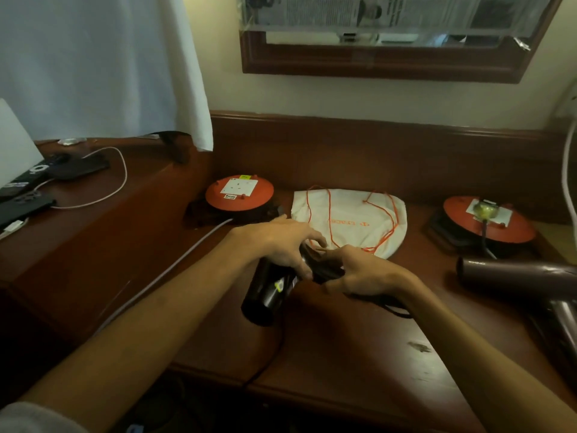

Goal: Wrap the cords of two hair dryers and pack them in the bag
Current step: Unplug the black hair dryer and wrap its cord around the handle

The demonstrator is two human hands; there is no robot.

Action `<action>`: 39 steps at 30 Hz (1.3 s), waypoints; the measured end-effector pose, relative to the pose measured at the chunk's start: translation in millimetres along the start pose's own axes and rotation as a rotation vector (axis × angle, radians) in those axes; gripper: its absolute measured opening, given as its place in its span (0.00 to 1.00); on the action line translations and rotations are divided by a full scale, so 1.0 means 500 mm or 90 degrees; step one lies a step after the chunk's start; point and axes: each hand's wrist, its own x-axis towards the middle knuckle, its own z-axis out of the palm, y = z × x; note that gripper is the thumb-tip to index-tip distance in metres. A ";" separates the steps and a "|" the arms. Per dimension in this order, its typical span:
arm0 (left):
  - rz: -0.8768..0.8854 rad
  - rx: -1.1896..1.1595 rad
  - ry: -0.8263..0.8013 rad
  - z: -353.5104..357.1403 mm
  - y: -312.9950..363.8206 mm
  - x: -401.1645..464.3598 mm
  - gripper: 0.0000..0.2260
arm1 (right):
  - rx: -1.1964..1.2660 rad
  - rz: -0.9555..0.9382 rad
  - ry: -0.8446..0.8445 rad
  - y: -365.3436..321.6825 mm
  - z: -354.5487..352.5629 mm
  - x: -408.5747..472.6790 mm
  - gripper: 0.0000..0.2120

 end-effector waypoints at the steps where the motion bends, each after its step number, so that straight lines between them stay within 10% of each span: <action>1: -0.002 -0.031 -0.043 0.001 -0.001 0.001 0.33 | 0.004 -0.006 -0.002 -0.003 0.002 -0.006 0.21; 9: -0.018 -0.163 -0.118 0.036 -0.020 -0.021 0.28 | 0.106 -0.016 -0.073 0.021 -0.002 -0.005 0.14; 20: 0.004 -0.383 0.100 0.129 -0.077 -0.006 0.18 | -0.020 -0.004 -0.092 0.000 -0.015 0.020 0.15; 24: -0.024 -0.422 0.255 0.152 -0.100 -0.011 0.19 | -0.236 0.020 0.159 -0.039 -0.004 0.004 0.21; 28: -0.037 -0.468 0.362 0.179 -0.134 -0.017 0.18 | -0.054 -0.135 0.513 -0.071 0.068 -0.055 0.09; 35: -0.023 -0.560 0.407 0.195 -0.156 -0.017 0.22 | 0.102 -0.007 0.106 -0.039 0.250 -0.033 0.11; 39: -0.057 -0.680 0.451 0.193 -0.169 -0.019 0.16 | 0.596 0.043 0.131 -0.052 0.212 -0.036 0.14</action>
